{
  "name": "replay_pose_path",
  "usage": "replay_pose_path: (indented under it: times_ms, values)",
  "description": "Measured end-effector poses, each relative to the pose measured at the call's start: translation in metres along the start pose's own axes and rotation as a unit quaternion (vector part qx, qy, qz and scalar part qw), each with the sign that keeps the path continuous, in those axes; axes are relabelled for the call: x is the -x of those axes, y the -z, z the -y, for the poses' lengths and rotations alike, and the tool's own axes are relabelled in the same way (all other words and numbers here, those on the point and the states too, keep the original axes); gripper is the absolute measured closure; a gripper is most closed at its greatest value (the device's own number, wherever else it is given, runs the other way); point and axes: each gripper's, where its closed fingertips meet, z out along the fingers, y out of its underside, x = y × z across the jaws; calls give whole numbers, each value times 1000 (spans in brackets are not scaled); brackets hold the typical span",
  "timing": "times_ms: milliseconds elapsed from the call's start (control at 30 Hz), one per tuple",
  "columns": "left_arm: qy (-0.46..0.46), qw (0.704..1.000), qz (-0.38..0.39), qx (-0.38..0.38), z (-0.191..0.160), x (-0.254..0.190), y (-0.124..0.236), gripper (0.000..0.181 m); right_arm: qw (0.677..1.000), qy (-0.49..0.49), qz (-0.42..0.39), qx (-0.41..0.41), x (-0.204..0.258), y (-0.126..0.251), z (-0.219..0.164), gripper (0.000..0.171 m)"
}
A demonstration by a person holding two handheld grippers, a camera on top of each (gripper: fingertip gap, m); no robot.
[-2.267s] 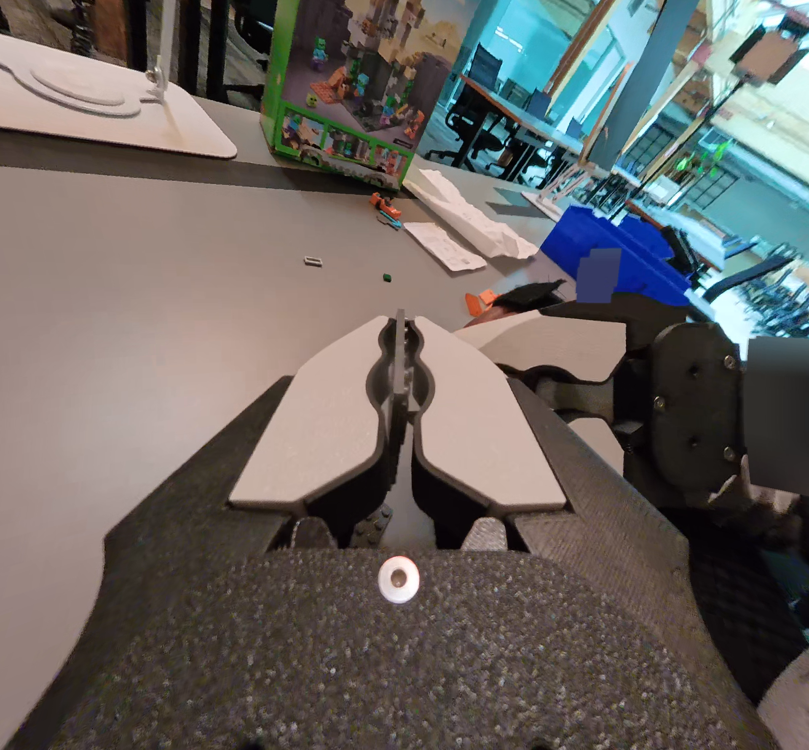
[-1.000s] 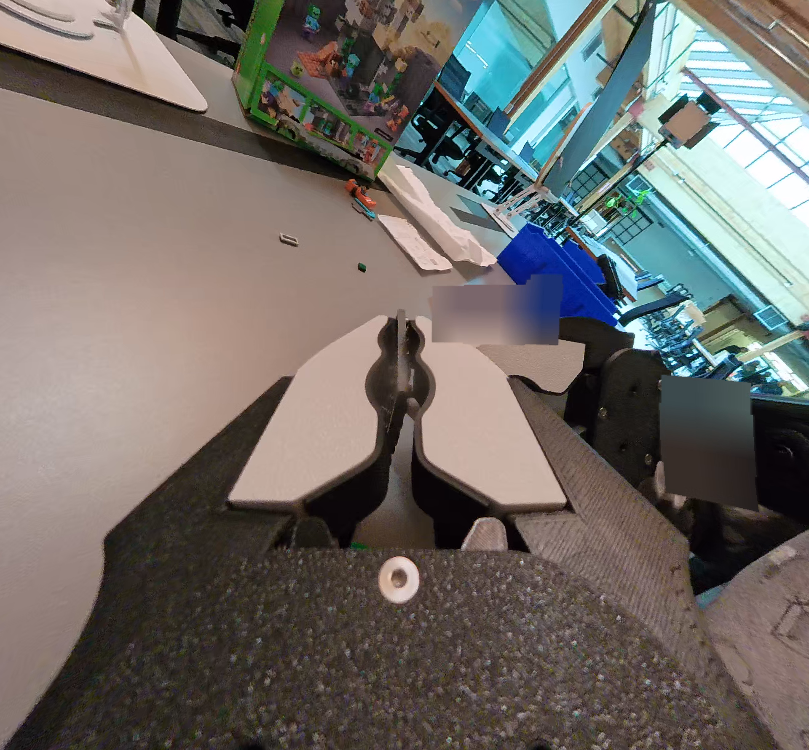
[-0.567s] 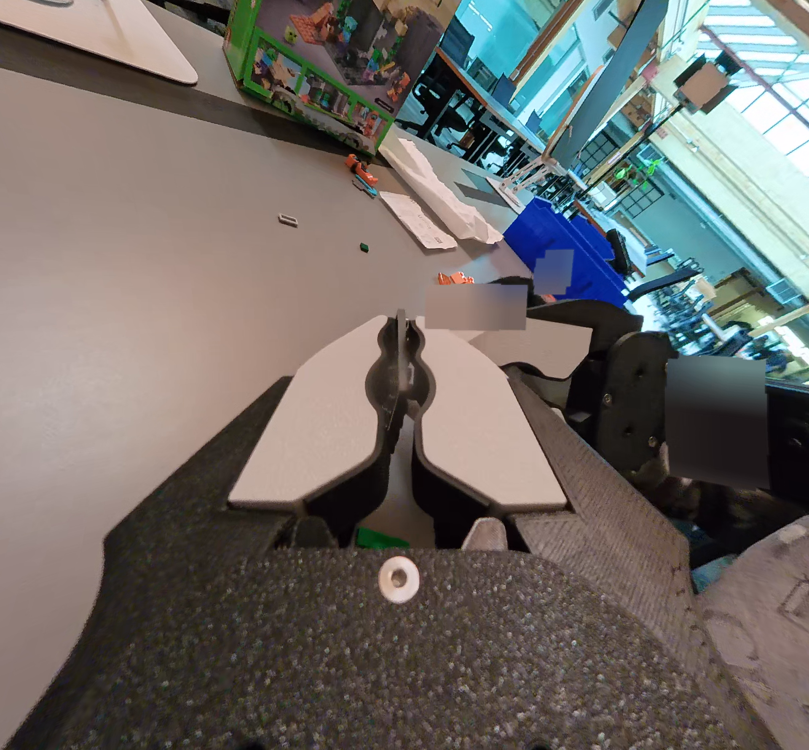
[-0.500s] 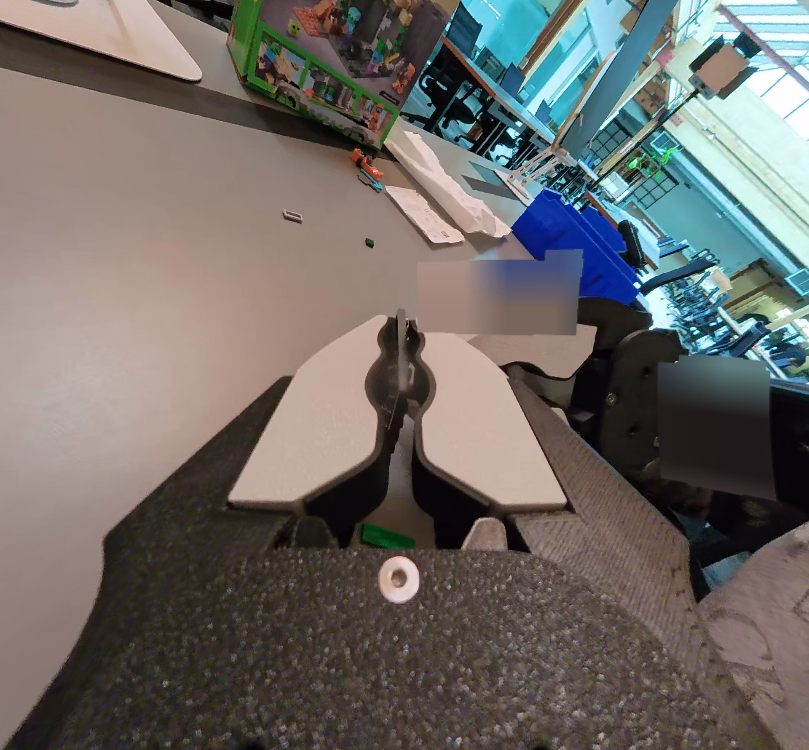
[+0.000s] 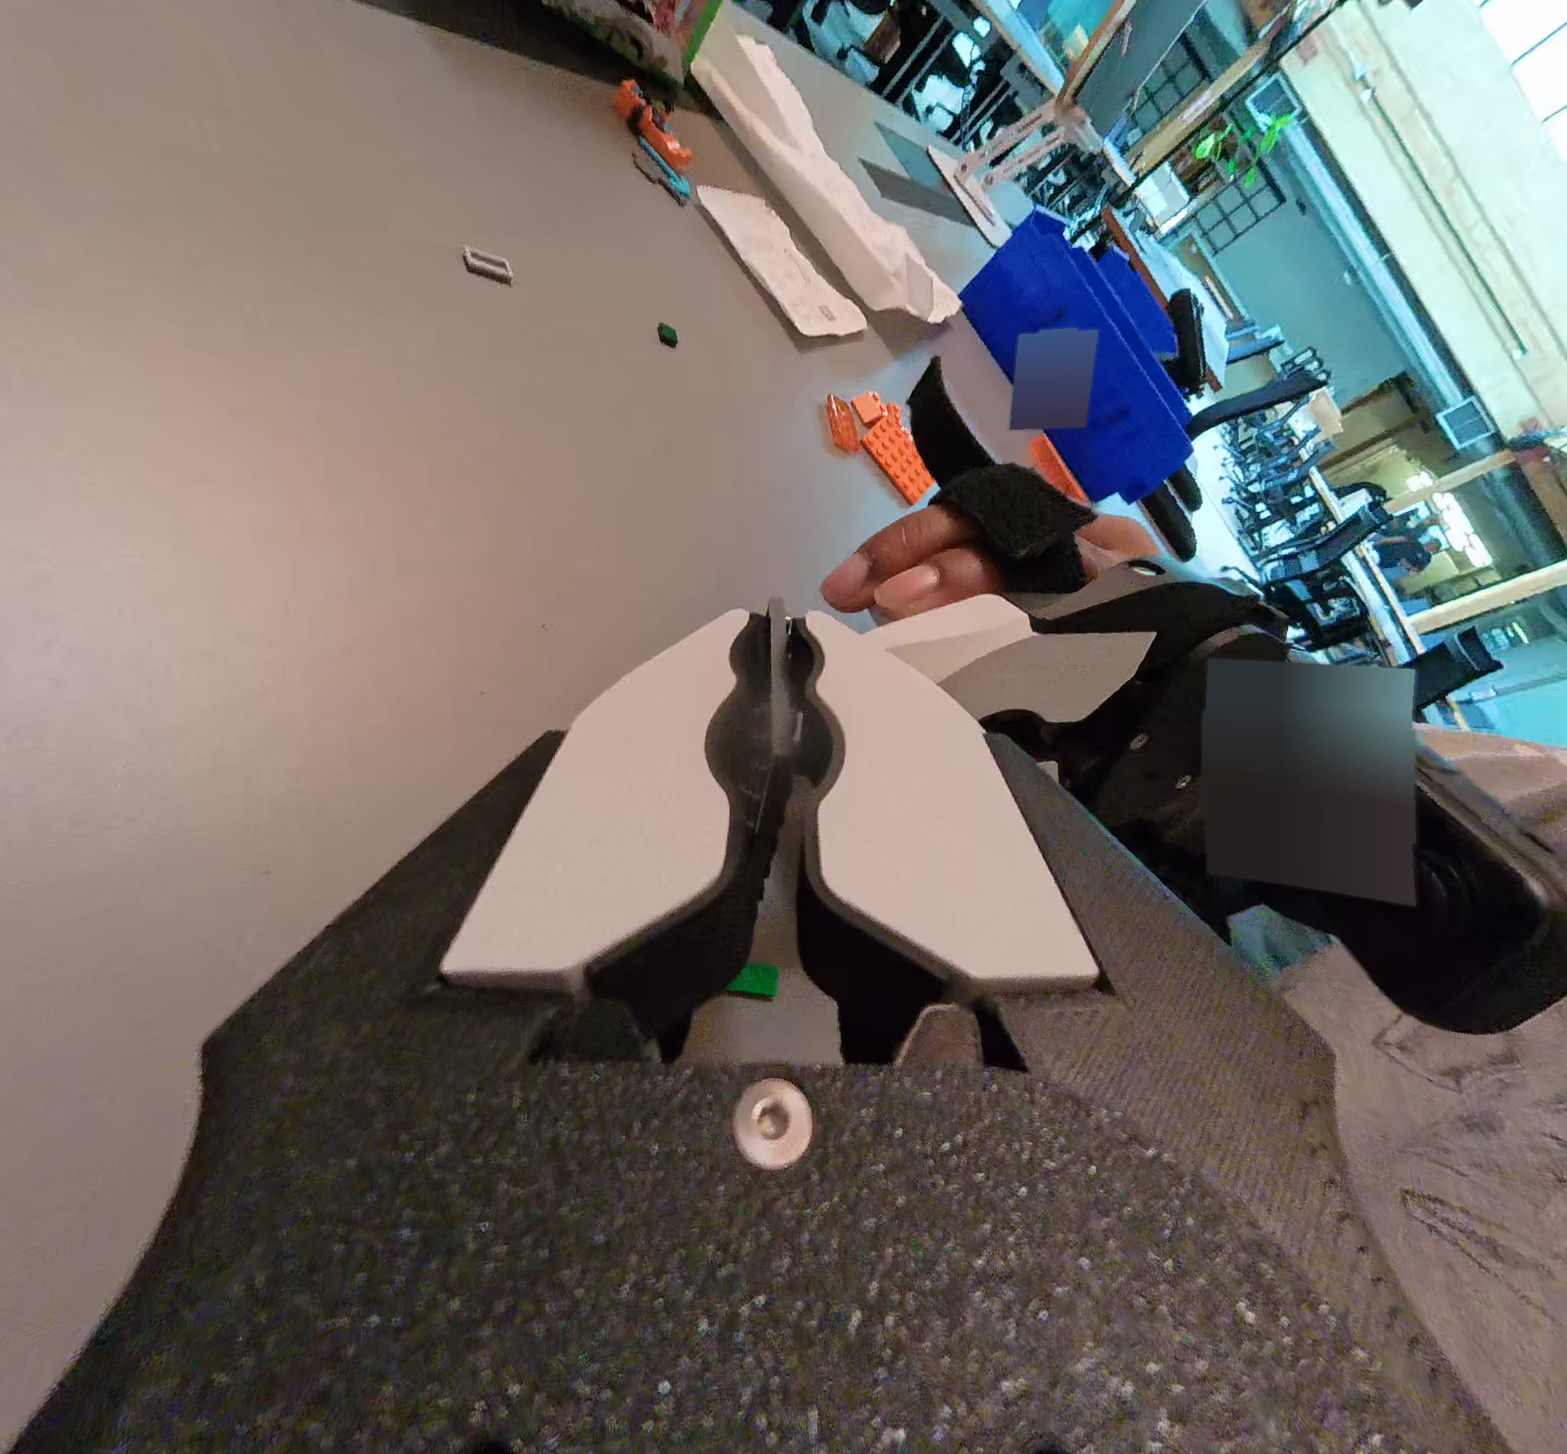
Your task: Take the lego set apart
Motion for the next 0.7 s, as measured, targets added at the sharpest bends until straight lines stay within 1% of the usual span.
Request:
replay_pose_path:
  times_ms: [167, 200, 233, 300, 400, 533, 600, 700]
  values:
    - [42, 999, -14, 29, -3, 0, -4, 175, 1000, -14, 10, -11, 2, 2, -2, 158]
    - [53, 998, -12, 23, -2, 1, -4, 174, 1000, -16, 9, -16, 1, 3, -1, 159]
    - [73, 997, -28, 19, 1, -2, -3, 175, 1000, -18, 9, -22, 1, 4, 1, 168]
    - [84, 996, -34, 21, -2, -3, -2, 175, 999, -30, 24, -23, 4, 6, 2, 168]
    - [116, 992, -53, 10, -1, -4, -1, 175, 998, -46, 25, -30, 2, 8, 4, 168]
    - [138, 988, -61, 10, -3, -1, 0, 176, 997, -59, 37, -21, 2, 6, 2, 165]
    - [135, 989, -54, 20, -9, 1, -2, 176, 997, -61, 47, -9, 4, 3, -2, 151]
    - [150, 986, -62, 32, -14, 1, -2, 175, 997, -41, 62, -11, 10, 2, -1, 153]
